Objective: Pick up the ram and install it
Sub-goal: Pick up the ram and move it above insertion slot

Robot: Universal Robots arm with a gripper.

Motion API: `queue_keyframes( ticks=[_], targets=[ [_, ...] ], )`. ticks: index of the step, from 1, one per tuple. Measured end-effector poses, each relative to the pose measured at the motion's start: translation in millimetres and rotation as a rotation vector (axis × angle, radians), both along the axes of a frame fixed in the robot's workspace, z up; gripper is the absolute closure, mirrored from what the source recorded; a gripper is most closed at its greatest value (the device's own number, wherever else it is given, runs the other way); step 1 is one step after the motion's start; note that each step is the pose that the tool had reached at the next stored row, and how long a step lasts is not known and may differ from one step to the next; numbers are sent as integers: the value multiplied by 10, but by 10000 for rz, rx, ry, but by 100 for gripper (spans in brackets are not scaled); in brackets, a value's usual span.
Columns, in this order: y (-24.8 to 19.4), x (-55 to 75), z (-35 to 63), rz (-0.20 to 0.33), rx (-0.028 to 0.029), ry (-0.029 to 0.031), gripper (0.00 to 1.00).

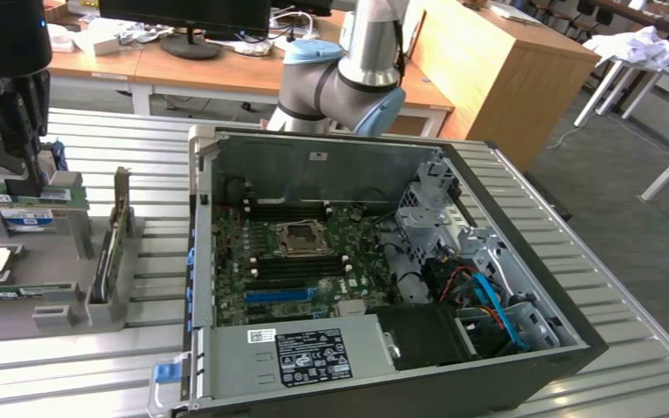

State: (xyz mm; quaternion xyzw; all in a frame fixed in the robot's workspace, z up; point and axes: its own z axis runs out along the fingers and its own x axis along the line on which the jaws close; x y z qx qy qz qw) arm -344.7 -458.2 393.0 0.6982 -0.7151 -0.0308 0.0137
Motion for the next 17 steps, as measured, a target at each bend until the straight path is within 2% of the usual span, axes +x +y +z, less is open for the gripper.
queue_keyframes(
  ticks=[17],
  targets=[
    [-19,354,0,25,1,8,88]
  ],
)
